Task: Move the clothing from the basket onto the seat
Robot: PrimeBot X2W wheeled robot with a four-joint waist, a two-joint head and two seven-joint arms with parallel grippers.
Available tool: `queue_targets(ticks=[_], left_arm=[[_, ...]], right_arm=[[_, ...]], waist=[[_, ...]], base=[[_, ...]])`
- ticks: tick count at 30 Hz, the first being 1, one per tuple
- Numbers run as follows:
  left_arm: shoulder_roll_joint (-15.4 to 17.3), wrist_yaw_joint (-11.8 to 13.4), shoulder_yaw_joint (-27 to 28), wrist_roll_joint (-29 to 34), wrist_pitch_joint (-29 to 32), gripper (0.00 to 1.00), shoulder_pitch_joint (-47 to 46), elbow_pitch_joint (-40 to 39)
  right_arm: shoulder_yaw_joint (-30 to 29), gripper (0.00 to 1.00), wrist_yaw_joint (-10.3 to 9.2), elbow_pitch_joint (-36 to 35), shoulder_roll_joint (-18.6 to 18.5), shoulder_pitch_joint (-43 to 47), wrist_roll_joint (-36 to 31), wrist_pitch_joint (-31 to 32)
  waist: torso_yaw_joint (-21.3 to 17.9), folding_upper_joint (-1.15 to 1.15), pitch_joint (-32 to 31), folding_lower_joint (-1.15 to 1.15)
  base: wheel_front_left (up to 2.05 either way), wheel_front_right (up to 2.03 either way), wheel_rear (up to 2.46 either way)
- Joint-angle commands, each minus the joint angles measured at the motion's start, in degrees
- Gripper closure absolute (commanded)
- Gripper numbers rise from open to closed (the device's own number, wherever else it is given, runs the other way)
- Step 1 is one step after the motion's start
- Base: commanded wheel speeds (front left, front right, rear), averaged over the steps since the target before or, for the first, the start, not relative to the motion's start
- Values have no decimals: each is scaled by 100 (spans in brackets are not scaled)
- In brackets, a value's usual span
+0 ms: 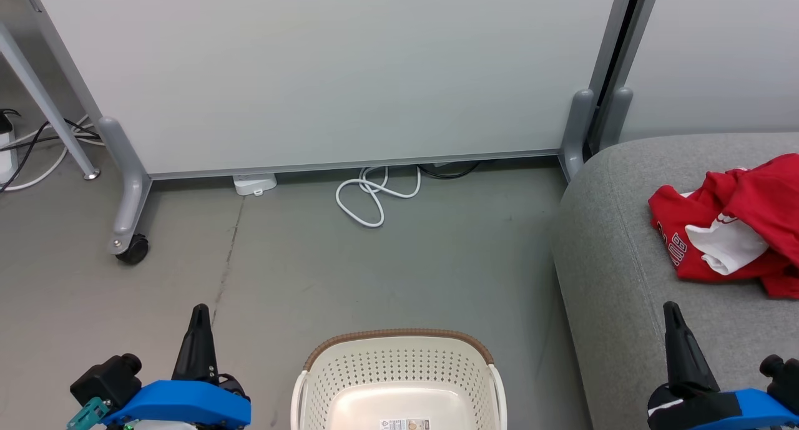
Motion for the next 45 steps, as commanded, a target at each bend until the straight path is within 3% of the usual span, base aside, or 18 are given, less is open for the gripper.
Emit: queue_targets(ticks=[1, 45], left_arm=[[-2, -40, 71, -235, 44, 100, -201, -106], [-89, -270, 534, -3253, 813, 100, -386, -191]], right_arm=[[-21, 100, 1, -56, -29, -205, 239, 54], [-101, 100, 2, 211, -46, -587, 3309, 845]], waist=[[-8, 0, 0, 0], [-221, 0, 24, 0]], base=[[0, 0, 0], [0, 0, 0]])
